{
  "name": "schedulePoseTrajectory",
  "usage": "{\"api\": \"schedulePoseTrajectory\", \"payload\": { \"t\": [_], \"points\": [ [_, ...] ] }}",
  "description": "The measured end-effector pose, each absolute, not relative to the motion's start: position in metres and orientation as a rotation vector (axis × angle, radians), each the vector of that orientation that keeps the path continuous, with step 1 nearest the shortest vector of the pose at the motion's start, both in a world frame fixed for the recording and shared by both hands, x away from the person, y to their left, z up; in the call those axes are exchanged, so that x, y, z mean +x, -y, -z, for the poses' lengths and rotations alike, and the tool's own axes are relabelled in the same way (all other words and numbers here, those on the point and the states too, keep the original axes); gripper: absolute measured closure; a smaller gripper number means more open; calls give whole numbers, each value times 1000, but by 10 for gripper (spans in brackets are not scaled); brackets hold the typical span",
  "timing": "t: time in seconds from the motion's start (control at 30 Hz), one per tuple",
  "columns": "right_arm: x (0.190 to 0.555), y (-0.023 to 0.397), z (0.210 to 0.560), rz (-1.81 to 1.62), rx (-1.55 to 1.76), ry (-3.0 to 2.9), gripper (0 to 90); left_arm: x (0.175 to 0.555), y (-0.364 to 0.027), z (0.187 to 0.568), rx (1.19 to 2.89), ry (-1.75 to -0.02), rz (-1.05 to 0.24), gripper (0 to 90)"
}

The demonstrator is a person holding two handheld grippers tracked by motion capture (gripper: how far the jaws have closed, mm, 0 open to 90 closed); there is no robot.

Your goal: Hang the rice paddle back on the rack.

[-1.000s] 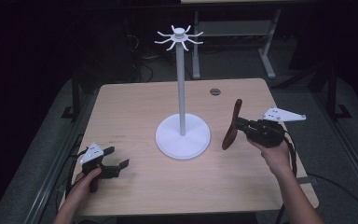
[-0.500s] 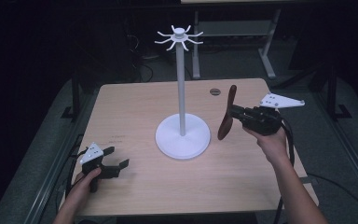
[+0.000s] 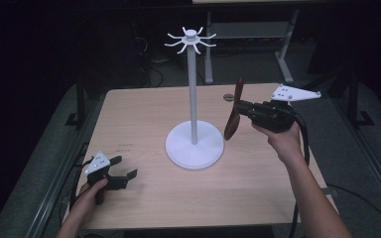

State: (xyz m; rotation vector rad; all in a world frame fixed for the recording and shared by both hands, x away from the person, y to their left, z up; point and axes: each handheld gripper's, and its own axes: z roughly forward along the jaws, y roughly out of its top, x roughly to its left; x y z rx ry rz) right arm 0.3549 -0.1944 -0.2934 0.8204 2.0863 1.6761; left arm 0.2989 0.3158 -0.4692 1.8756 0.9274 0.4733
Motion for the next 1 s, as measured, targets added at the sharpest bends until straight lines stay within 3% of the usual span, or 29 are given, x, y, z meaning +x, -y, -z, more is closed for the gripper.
{"api": "schedulePoseTrajectory", "payload": {
  "t": [1.0],
  "points": [
    [376,164,221,-1741,653,-2095,777,298,-315,469,1878,-928,-474,128]
  ]
}}
